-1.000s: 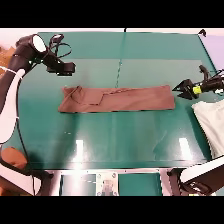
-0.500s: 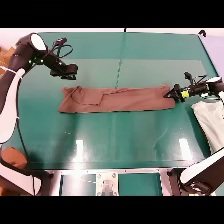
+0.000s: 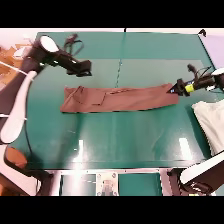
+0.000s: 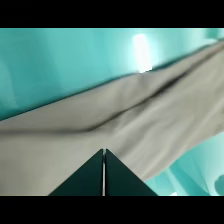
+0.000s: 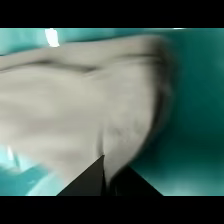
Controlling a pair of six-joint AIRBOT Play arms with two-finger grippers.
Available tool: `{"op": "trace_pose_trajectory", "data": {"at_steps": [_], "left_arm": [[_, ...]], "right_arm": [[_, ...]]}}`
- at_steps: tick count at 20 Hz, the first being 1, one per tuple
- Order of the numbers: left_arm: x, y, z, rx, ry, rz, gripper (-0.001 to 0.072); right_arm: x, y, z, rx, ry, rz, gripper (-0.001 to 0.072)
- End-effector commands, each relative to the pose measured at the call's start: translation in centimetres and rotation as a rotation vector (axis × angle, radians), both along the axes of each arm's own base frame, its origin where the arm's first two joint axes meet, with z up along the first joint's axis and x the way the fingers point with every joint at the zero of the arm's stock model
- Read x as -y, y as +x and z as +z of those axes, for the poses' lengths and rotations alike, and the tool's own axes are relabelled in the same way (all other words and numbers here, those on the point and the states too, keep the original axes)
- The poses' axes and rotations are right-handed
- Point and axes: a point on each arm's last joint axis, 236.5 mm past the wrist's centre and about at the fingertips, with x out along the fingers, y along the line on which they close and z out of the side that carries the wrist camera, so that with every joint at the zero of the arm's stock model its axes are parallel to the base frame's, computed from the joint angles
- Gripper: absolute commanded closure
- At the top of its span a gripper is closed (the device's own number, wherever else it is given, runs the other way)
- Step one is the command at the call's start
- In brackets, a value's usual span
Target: Fold the shirts.
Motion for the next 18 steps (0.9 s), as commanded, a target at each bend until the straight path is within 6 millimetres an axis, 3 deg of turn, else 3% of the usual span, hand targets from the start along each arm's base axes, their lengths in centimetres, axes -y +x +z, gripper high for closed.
{"op": "trace_pose_trajectory", "data": {"at_steps": [1,4,6,9,12,14,18], "left_arm": [[8.6,-1.8,-3.5,0.022,-0.025,-0.092,0.0681],[15.6,-4.5,-7.4,0.038,-0.025,-0.168,0.0681],[18.4,-5.9,-9.2,0.044,-0.03,-0.193,0.0681],[21.7,-7.4,-10.4,0.028,-0.091,-0.185,0.0681],[23.3,-8.1,-11.7,-0.002,-0.13,-0.165,0.0681],[23.7,-7.9,-11.5,-0.012,-0.159,-0.143,0.068],[21.8,-6.2,-8.8,-0.02,-0.175,-0.147,0.068]], "right_arm": [[-1.4,-1.8,7.5,0.086,-0.014,0.054,0.0698],[-2.7,-2.8,13.3,0.209,-0.044,0.07,0.0698],[-3.2,-3.8,16.1,0.269,-0.065,0.08,0.0698],[-3.7,-4.8,18.9,0.334,-0.093,0.083,0.0698],[-4.0,-5.1,19.8,0.358,-0.093,0.085,0.0698],[-4.0,-5.0,19.8,0.359,-0.093,0.083,0.0698],[-4.0,-5.0,19.8,0.356,-0.093,0.079,0.0698]]}}
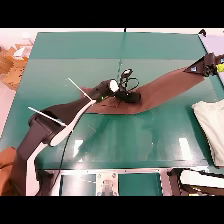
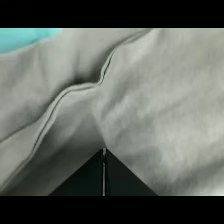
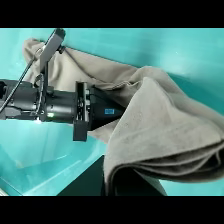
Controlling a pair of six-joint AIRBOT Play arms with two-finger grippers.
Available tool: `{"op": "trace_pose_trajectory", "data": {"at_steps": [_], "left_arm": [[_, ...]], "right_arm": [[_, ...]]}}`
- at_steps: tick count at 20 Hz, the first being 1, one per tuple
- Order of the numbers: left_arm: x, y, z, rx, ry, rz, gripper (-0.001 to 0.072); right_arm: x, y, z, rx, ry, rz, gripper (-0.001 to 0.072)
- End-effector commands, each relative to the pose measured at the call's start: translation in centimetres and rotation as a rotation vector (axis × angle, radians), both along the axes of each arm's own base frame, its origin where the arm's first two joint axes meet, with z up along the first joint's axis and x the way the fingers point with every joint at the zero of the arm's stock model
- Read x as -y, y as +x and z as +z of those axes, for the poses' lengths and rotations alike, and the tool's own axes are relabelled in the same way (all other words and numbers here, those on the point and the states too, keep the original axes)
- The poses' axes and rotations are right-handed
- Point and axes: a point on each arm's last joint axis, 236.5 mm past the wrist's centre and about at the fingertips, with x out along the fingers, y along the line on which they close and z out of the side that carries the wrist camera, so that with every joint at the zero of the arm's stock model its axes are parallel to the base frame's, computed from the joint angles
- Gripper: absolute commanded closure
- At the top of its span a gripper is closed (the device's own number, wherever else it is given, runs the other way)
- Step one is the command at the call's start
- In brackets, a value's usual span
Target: Fold the shirts.
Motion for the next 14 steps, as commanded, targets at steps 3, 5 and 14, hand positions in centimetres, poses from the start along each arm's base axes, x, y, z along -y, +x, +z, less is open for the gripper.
{"op": "trace_pose_trajectory", "data": {"at_steps": [3,5,14], "left_arm": [[-5.7,1.3,6.1,-0.055,0.012,-0.134,0.0681],[-11.2,1.4,9.2,-0.088,0.083,-0.206,0.0681],[-38.8,3.5,11.3,-0.203,0.583,0.069,0.068]], "right_arm": [[-1.2,0.1,1.0,-0.009,0.057,-0.017,0.0698],[-3.6,0.1,2.0,-0.008,0.121,0.014,0.0698],[-27.3,3.3,1.7,0.073,0.27,0.086,0.0697]]}}
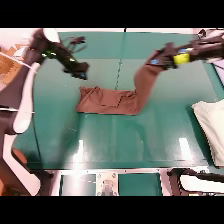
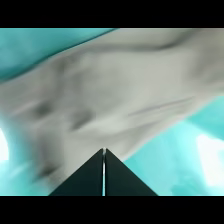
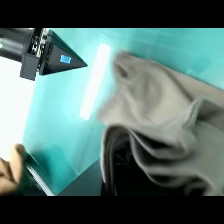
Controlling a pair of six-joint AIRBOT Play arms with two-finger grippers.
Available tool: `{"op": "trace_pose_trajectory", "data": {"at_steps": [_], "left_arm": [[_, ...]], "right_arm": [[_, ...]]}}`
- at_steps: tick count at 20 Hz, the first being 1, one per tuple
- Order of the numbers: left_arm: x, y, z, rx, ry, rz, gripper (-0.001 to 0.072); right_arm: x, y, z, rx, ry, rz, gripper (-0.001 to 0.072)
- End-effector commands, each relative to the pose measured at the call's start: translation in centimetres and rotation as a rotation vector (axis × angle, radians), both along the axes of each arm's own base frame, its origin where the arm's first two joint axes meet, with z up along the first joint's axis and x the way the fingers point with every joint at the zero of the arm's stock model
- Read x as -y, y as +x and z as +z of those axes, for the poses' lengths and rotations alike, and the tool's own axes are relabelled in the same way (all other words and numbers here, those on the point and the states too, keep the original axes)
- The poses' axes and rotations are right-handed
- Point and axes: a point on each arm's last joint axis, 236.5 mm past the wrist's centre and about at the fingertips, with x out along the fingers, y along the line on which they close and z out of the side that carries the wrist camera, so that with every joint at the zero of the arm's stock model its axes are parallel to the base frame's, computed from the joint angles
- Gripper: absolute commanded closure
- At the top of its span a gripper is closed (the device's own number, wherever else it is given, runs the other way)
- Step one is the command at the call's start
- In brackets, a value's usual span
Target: Fold the shirts.
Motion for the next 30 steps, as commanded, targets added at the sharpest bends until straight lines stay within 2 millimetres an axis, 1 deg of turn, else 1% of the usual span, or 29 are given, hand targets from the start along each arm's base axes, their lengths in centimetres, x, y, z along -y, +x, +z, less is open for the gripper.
{"op": "trace_pose_trajectory", "data": {"at_steps": [1,2,4,5,6,7,8,9,10,11,13,14,15,16,17,18,20,21,22,23,24,25,27,30], "left_arm": [[-9.5,-0.9,0.0,-0.07,0.183,0.113,0.0681],[-10.5,-1.0,-0.3,-0.082,0.182,0.133,0.068],[-11.7,-1.3,-1.1,-0.11,0.184,0.148,0.068],[-12.0,-1.5,-1.5,-0.122,0.185,0.147,0.068],[-12.3,-1.7,-1.8,-0.129,0.186,0.134,0.0681],[-12.3,-1.9,-1.9,-0.136,0.188,0.132,0.068],[-12.3,-1.9,-1.9,-0.136,0.189,0.12,0.068],[-12.4,-2.1,-1.9,-0.138,0.191,0.108,0.0681],[-12.4,-2.1,-1.9,-0.138,0.192,0.105,0.0681],[-12.4,-2.0,-1.9,-0.134,0.191,0.107,0.068],[-12.4,-1.7,-1.9,-0.122,0.19,0.111,0.0681],[-12.4,-1.6,-1.9,-0.12,0.19,0.112,0.068],[-12.4,-1.6,-1.9,-0.12,0.189,0.112,0.068],[-12.4,-1.6,-1.9,-0.121,0.19,0.112,0.068],[-12.4,-1.6,-1.9,-0.12,0.19,0.112,0.068],[-12.4,-1.6,-1.9,-0.12,0.19,0.112,0.068],[-12.4,-1.6,-1.9,-0.12,0.19,0.113,0.068],[-12.4,-1.6,-1.9,-0.12,0.19,0.114,0.068],[-12.4,-1.6,-1.9,-0.12,0.19,0.116,0.068],[-12.4,-1.4,-1.9,-0.114,0.189,0.118,0.068],[-12.4,-1.2,-2.0,-0.107,0.188,0.125,0.068],[-12.4,-1.0,-2.0,-0.1,0.187,0.128,0.068],[-12.4,-1.1,-2.0,-0.102,0.187,0.13,0.068],[-12.3,-1.1,-2.0,-0.103,0.187,0.131,0.068]], "right_arm": [[-10.9,1.7,-1.6,0.036,0.086,-0.039,0.0697],[-14.3,1.8,-3.6,0.018,0.096,-0.041,0.0697],[-20.4,2.3,-8.2,0.017,0.109,-0.067,0.0696],[-23.6,2.4,-11.1,0.029,0.113,-0.098,0.0616],[-26.1,2.3,-13.7,0.032,0.116,-0.126,0.0317],[-28.0,1.7,-16.2,0.026,0.1,-0.122,0.0119],[-28.7,0.9,-17.7,0.003,0.083,-0.099,0.0118],[-28.3,0.3,-18.2,-0.008,0.053,-0.055,0.0119],[-26.6,0.5,-18.0,-0.023,0.021,-0.023,0.0118],[-24.2,1.2,-17.2,-0.033,-0.006,-0.007,0.0119],[-18.1,3.1,-14.8,-0.063,-0.035,-0.014,0.0119],[-14.7,3.8,-13.5,-0.077,-0.051,-0.025,0.0119],[-11.3,4.3,-12.7,-0.086,-0.079,-0.036,0.0119],[-7.8,4.5,-12.3,-0.1,-0.12,-0.049,0.0119],[-4.2,4.5,-12.5,-0.139,-0.168,-0.068,0.0119],[-1.1,4.2,-13.1,-0.185,-0.207,-0.083,0.0119],[3.3,3.5,-15.2,-0.274,-0.249,-0.118,0.0119],[4.6,3.1,-16.4,-0.317,-0.246,-0.144,0.0119],[5.6,2.5,-18.1,-0.364,-0.248,-0.164,0.0119],[6.1,1.7,-19.8,-0.395,-0.252,-0.171,0.0119],[6.2,1.0,-21.7,-0.417,-0.26,-0.178,0.0119],[5.8,0.4,-23.3,-0.437,-0.252,-0.182,0.0119],[3.3,-0.4,-25.7,-0.46,-0.183,-0.171,0.0119],[-1.4,-0.9,-28.0,-0.489,-0.093,-0.132,0.012]]}}
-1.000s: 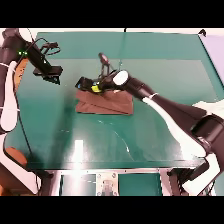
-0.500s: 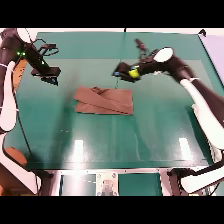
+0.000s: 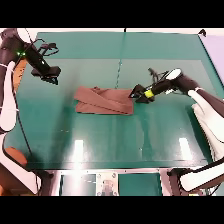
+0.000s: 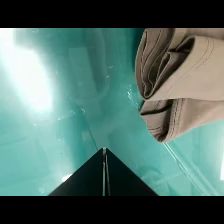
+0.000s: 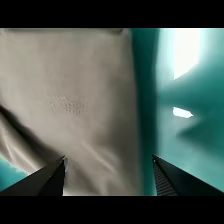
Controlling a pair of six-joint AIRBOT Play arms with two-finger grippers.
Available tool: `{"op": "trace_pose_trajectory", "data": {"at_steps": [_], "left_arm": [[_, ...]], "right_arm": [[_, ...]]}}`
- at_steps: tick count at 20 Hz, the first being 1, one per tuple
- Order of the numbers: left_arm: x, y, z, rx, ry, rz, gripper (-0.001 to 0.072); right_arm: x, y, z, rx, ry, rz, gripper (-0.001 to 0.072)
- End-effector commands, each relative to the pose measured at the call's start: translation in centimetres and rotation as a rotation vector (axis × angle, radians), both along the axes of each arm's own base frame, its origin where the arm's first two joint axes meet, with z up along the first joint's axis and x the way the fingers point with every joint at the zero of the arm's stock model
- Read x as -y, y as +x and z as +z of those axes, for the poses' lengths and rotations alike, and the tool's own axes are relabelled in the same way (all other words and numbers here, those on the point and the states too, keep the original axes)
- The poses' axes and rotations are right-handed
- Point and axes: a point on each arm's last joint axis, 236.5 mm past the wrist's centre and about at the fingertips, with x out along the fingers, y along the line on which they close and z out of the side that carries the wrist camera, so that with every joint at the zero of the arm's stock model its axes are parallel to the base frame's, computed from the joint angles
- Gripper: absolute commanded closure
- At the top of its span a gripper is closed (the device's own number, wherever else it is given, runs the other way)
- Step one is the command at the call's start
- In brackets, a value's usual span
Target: Fold the shirts.
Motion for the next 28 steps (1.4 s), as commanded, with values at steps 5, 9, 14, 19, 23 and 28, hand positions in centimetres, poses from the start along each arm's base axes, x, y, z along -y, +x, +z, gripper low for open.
{"op": "trace_pose_trajectory", "data": {"at_steps": [5,9,14,19,23,28], "left_arm": [[0.0,-0.1,0.0,-0.011,-0.002,0.019,0.068],[0.0,-0.1,0.0,-0.01,-0.002,0.019,0.0681],[0.0,-0.1,0.0,-0.011,-0.002,0.019,0.068],[0.0,-0.1,0.0,-0.01,-0.003,0.02,0.068],[0.0,-0.1,0.0,-0.012,-0.004,0.027,0.068],[0.2,-0.2,0.0,-0.017,-0.009,0.047,0.068]], "right_arm": [[-8.0,0.8,-0.9,0.034,0.198,0.013,0.069],[-5.6,5.9,11.7,0.26,0.278,0.031,0.0697],[8.5,9.3,29.0,0.561,0.177,-0.173,0.0697],[26.3,6.8,34.2,0.633,0.023,-0.508,0.0698],[39.2,-0.6,29.1,0.396,-0.214,-0.746,0.0698],[45.8,-10.9,24.7,0.053,-0.419,-0.907,0.0698]]}}
